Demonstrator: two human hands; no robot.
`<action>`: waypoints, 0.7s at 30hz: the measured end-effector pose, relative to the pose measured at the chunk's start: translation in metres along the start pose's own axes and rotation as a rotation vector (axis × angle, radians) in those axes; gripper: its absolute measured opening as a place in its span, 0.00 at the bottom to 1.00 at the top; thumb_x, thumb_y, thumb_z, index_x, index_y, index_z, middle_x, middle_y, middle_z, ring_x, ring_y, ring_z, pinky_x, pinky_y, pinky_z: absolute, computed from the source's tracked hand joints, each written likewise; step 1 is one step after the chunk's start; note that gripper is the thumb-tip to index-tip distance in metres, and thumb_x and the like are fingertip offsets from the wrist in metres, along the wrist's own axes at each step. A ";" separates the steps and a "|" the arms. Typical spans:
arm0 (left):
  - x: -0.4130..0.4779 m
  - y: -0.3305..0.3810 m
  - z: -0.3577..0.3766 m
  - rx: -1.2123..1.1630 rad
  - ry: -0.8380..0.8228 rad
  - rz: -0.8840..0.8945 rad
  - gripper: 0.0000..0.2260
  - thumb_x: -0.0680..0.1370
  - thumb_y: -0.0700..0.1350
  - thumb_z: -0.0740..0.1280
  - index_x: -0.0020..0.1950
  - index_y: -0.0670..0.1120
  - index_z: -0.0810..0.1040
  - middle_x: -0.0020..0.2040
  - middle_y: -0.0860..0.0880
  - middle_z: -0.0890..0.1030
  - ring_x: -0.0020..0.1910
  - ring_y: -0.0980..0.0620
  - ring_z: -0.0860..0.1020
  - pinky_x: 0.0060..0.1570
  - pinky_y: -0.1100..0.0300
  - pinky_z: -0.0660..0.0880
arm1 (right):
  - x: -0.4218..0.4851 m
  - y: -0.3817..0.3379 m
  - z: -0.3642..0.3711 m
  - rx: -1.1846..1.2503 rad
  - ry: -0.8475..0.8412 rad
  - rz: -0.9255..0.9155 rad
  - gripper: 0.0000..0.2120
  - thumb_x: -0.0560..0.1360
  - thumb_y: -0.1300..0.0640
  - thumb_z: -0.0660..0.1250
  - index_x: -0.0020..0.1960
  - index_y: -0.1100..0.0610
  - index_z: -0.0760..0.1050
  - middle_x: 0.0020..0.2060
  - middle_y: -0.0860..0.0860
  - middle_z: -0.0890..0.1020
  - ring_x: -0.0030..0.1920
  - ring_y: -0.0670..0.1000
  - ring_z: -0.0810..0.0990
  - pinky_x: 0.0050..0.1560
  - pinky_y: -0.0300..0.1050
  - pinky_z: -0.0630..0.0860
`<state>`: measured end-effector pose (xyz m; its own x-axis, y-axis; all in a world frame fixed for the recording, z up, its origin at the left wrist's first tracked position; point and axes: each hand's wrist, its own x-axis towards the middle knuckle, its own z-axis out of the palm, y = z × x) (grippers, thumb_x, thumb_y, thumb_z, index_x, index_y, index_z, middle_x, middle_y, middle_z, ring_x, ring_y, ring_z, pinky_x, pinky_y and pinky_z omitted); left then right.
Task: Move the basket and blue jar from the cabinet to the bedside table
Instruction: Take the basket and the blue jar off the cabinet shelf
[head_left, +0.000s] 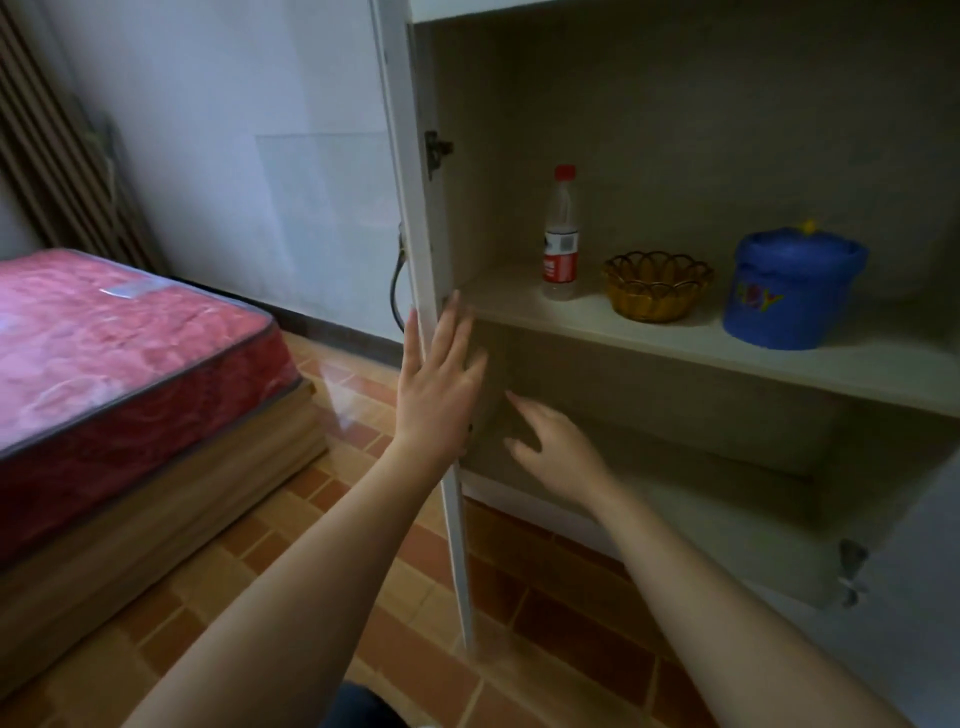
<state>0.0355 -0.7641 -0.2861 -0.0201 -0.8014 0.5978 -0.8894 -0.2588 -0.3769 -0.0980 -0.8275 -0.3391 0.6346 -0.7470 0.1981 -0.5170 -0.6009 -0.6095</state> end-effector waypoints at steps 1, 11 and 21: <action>-0.001 -0.004 0.000 0.031 -0.022 -0.003 0.20 0.63 0.41 0.75 0.55 0.47 0.79 0.71 0.41 0.65 0.73 0.42 0.50 0.66 0.35 0.41 | 0.004 -0.005 0.006 0.029 -0.025 -0.014 0.26 0.77 0.51 0.61 0.73 0.47 0.57 0.72 0.48 0.64 0.71 0.50 0.62 0.68 0.49 0.63; -0.017 -0.048 0.013 0.205 -0.105 -0.083 0.24 0.70 0.45 0.70 0.65 0.50 0.71 0.76 0.45 0.53 0.73 0.45 0.39 0.63 0.34 0.31 | 0.023 -0.049 0.055 0.094 -0.226 -0.198 0.30 0.79 0.53 0.59 0.74 0.43 0.46 0.73 0.49 0.63 0.71 0.51 0.63 0.67 0.46 0.64; -0.036 -0.099 0.038 0.289 0.062 -0.149 0.17 0.65 0.40 0.69 0.54 0.46 0.78 0.70 0.43 0.68 0.72 0.43 0.59 0.66 0.34 0.50 | 0.046 -0.084 0.093 0.089 -0.267 -0.323 0.34 0.78 0.58 0.61 0.75 0.45 0.45 0.74 0.47 0.59 0.72 0.49 0.59 0.66 0.39 0.59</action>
<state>0.1417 -0.7302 -0.2970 0.0651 -0.7110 0.7001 -0.7187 -0.5202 -0.4614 0.0276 -0.7850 -0.3500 0.8884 -0.4175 0.1909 -0.2234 -0.7564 -0.6148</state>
